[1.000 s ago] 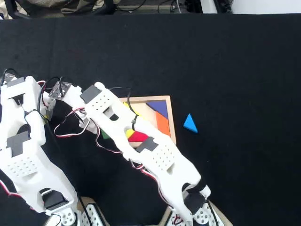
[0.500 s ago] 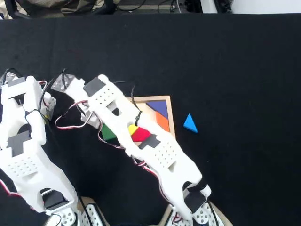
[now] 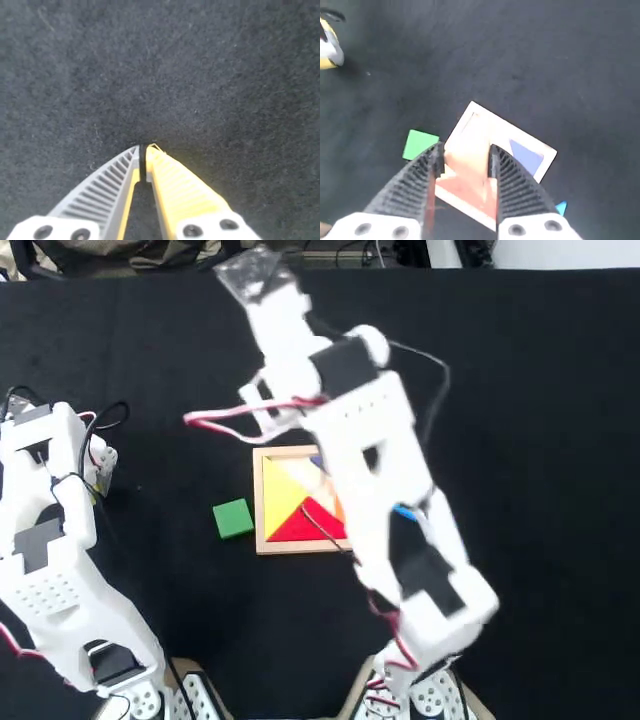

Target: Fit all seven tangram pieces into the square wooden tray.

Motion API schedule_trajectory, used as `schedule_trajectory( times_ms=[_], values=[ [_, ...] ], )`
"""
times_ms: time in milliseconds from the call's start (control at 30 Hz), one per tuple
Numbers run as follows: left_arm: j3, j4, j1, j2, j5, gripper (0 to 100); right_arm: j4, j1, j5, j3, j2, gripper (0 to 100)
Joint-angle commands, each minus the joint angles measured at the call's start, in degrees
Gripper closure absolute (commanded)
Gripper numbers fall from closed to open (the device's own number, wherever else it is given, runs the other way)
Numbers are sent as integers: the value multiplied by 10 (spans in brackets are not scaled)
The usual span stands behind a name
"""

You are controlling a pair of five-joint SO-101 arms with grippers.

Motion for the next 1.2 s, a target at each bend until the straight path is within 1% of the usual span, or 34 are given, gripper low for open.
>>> schedule_trajectory(
  times_ms=[0, 67, 133, 267, 400, 467, 533, 600, 733, 1167],
  values=[
    [-5, -4, -7, -24, 1, 970, -37, 19, -18, 145, -94, 987],
    [-5, -4, -7, -23, 1, 970, -87, 42, -20, 233, -110, 987],
    [-5, -4, -7, -22, 1, 970, -135, 80, -20, 320, -119, 987],
    [-5, -6, -1, -21, 0, 970, -243, 142, -27, 458, -120, 987],
    [-5, -6, 7, -21, -1, 970, -354, 149, -87, 550, -121, 987],
    [-5, -7, 7, -21, -1, 970, -394, 135, -111, 582, -121, 987],
    [-5, -7, 7, -21, -1, 970, -428, 118, -118, 605, -116, 987],
    [-6, -7, 7, -21, -1, 970, -447, 96, -118, 619, -116, 987],
    [-6, -18, 7, -21, -1, 970, -450, 73, -120, 625, -115, 987],
    [-6, -16, 8, -21, -1, 970, -450, 74, -120, 662, -115, 983]
  ],
)
